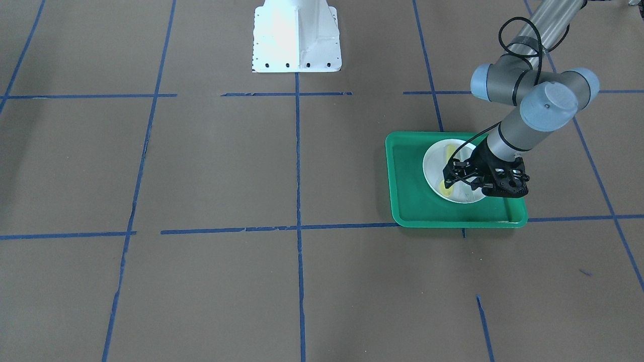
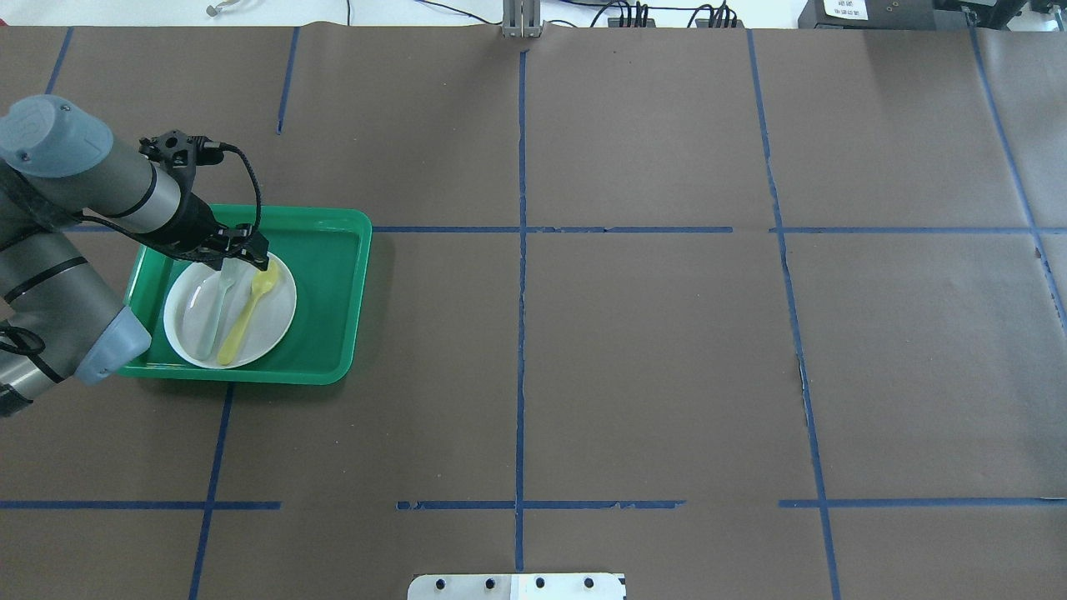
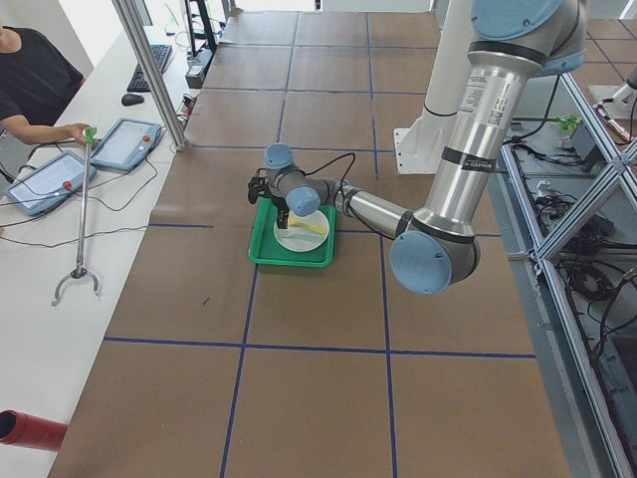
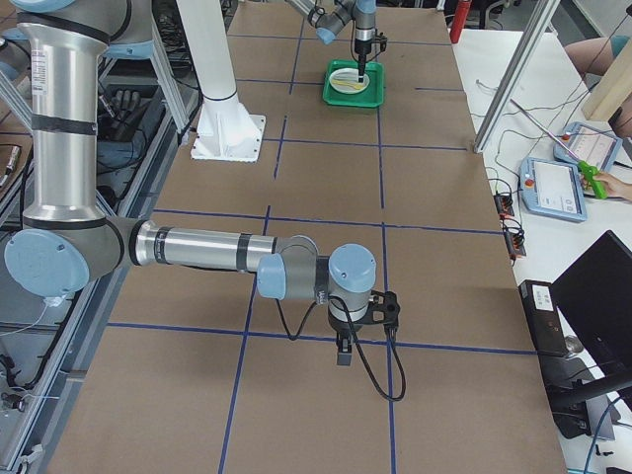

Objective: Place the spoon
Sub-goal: 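Reach the left gripper down over the yellow spoon on the plate, then close the left gripper on the yellow spoon's handle and lift it, then carry the spoon off the plate and lower it onto the tray beside the plate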

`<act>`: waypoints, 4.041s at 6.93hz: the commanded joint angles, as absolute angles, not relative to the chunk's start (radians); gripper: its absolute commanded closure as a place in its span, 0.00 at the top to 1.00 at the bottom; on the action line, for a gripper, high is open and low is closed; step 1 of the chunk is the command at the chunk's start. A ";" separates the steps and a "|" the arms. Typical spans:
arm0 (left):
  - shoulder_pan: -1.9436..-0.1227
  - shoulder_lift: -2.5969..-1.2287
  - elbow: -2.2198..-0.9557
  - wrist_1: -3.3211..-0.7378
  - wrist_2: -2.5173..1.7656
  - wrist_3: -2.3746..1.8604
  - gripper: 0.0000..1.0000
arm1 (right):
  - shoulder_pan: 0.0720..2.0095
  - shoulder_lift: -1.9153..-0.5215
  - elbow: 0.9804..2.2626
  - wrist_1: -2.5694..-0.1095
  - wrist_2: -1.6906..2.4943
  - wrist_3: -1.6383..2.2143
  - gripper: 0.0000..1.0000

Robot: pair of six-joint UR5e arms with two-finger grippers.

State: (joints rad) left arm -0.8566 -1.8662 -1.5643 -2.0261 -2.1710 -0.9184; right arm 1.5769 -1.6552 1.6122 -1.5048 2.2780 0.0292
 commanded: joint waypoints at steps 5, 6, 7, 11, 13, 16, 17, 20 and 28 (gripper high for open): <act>-0.788 -1.858 -1.595 -2.011 -2.169 -0.881 0.70 | 1.577 -1.655 1.612 -1.505 2.278 0.029 1.00; -0.788 -1.859 -1.598 -1.975 -2.169 -0.844 0.70 | 1.577 -1.655 1.612 -1.505 2.278 0.029 1.00; -0.778 -1.861 -1.600 -1.945 -2.169 -0.841 0.68 | 1.577 -1.655 1.612 -1.505 2.278 0.029 1.00; -0.776 -1.858 -1.609 -1.942 -2.105 -0.834 0.60 | 1.577 -1.655 1.612 -1.505 2.278 0.029 1.00; -0.775 -1.856 -1.608 -1.942 -2.105 -0.834 0.52 | 1.577 -1.655 1.612 -1.505 2.278 0.029 1.00; -0.775 -1.850 -1.609 -1.934 -2.105 -0.834 0.21 | 1.577 -1.655 1.612 -1.505 2.278 0.029 1.00; -0.775 -1.850 -1.609 -1.930 -2.105 -0.834 0.10 | 1.577 -1.655 1.612 -1.505 2.278 0.029 1.00; -0.778 -1.850 -1.612 -1.928 -2.105 -0.834 0.00 | 1.577 -1.655 1.612 -1.505 2.278 0.029 1.00; -0.735 -2.043 -1.585 -1.753 -2.111 -1.014 0.00 | 1.577 -1.655 1.612 -1.505 2.278 0.029 1.00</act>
